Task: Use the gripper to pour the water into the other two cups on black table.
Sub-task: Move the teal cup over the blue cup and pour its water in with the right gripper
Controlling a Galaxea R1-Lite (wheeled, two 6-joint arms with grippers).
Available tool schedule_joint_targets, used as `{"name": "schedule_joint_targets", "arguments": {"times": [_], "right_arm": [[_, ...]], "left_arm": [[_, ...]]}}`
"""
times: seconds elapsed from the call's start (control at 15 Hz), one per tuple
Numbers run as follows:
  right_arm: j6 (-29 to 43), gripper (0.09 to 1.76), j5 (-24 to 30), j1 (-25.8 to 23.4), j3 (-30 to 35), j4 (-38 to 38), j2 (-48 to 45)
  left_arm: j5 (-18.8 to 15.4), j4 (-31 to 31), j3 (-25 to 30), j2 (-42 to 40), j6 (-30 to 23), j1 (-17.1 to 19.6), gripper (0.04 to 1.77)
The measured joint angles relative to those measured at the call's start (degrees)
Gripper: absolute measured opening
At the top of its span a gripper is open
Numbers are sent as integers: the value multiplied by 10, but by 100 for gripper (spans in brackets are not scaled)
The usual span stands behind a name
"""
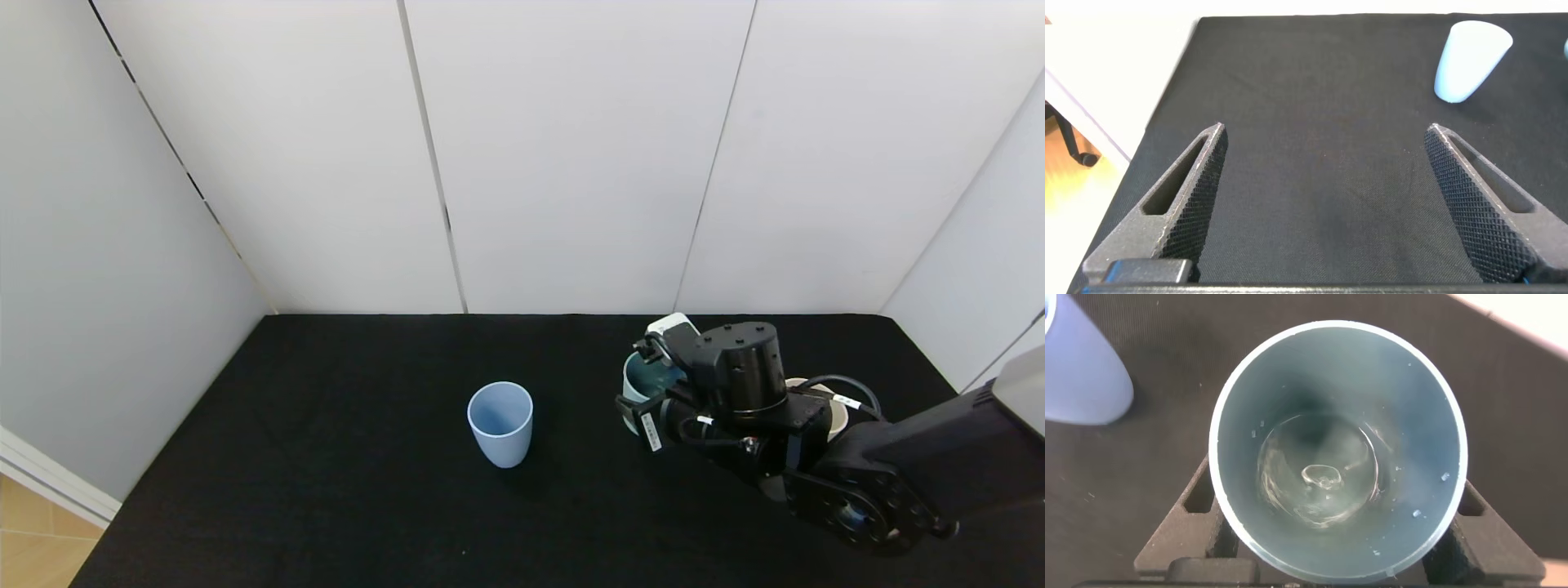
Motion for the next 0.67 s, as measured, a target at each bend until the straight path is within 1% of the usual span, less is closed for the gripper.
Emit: {"name": "schedule_joint_targets", "arguments": {"times": [0.2,0.4,0.67], "right_arm": [[-74,121,0,3,-17,9,1],[-129,121,0,12,-48,29,4],[-144,120,-1,30,-123,92,15]], "left_arm": [[0,0,0,0,0,0,172],[0,0,0,0,0,0,172],[0,0,0,0,0,0,172]]}}
